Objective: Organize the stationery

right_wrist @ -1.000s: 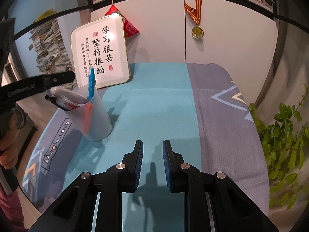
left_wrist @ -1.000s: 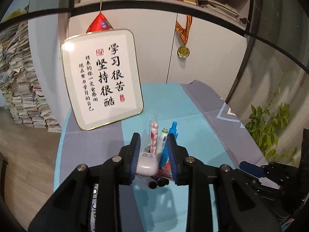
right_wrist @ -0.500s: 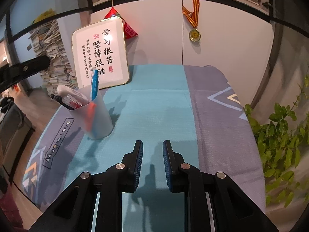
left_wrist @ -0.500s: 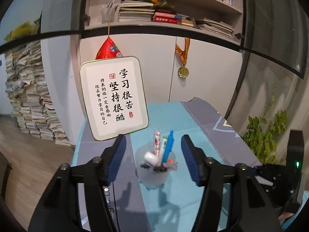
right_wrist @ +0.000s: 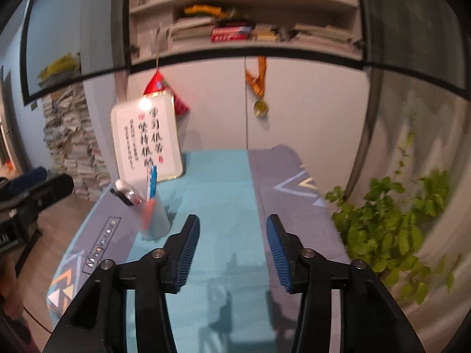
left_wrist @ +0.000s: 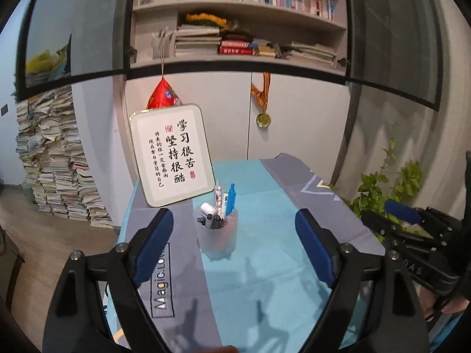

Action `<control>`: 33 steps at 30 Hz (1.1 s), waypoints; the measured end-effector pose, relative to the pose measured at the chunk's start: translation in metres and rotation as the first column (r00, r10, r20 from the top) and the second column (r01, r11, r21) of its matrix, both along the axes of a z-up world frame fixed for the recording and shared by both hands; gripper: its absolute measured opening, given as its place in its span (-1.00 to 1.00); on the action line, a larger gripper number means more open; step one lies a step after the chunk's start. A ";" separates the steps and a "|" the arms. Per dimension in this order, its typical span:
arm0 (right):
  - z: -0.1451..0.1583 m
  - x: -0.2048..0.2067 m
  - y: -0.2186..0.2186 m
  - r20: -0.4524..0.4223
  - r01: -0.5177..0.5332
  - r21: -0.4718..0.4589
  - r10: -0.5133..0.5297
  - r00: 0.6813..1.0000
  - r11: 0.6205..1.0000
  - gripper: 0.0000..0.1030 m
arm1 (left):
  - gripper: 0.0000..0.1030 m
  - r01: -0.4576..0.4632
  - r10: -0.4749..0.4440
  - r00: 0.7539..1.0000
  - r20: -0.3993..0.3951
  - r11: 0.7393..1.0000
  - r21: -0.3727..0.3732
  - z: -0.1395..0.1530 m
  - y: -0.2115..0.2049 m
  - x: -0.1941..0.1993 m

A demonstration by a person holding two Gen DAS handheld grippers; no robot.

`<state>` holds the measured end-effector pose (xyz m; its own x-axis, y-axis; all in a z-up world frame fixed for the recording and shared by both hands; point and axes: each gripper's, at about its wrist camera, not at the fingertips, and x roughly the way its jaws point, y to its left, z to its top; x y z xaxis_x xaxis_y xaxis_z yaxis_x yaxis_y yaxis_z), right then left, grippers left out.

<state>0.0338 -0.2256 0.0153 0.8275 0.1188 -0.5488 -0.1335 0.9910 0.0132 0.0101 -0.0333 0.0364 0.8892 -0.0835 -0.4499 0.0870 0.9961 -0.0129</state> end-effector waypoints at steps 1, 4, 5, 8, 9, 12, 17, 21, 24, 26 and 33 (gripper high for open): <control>0.004 -0.007 0.000 0.015 0.007 0.000 -0.007 1.000 1.000 0.05 | 0.77 -0.005 0.005 1.000 0.006 1.000 0.005 0.001 -0.002 -0.006; 0.020 -0.029 -0.002 0.064 0.033 0.003 -0.033 0.997 0.999 0.06 | 0.90 -0.019 0.018 0.998 0.055 1.000 0.016 0.011 -0.009 -0.030; 0.026 -0.038 -0.003 0.082 0.044 0.009 -0.045 0.996 0.999 0.07 | 0.93 -0.018 0.017 0.998 0.066 1.000 0.016 0.013 -0.010 -0.037; 0.044 -0.057 -0.008 0.125 0.064 0.038 -0.068 0.990 0.997 0.07 | 0.97 -0.017 0.015 0.995 0.100 1.000 0.011 0.021 -0.016 -0.055; 0.052 -0.065 -0.010 0.148 0.071 0.054 -0.079 0.986 0.996 0.08 | 0.97 -0.012 0.010 0.994 0.113 1.000 0.009 0.024 -0.019 -0.061; 0.069 -0.086 -0.014 0.212 0.094 0.082 -0.109 0.971 0.992 0.30 | 0.97 -0.006 0.005 0.989 0.145 1.000 0.003 0.032 -0.025 -0.075; 0.089 -0.115 -0.016 0.311 0.116 0.077 -0.134 0.941 0.990 0.39 | 0.97 -0.004 0.002 0.981 0.193 1.000 0.011 0.047 -0.036 -0.090; 0.088 -0.117 -0.023 0.312 0.119 0.092 -0.142 0.939 0.989 0.39 | 0.97 0.001 -0.006 0.978 0.206 1.000 0.025 0.050 -0.044 -0.095; 0.087 -0.118 -0.029 0.302 0.122 0.109 -0.150 0.941 0.986 0.39 | 0.97 -0.001 -0.006 0.977 0.211 0.999 0.033 0.050 -0.048 -0.096; 0.087 -0.120 -0.032 0.302 0.120 0.115 -0.150 0.941 0.986 0.39 | 0.97 -0.004 -0.003 0.977 0.214 0.999 0.033 0.050 -0.049 -0.097; 0.086 -0.121 -0.032 0.317 0.105 0.099 -0.132 0.939 0.989 0.40 | 0.97 -0.017 0.007 0.977 0.215 0.999 0.044 0.049 -0.053 -0.098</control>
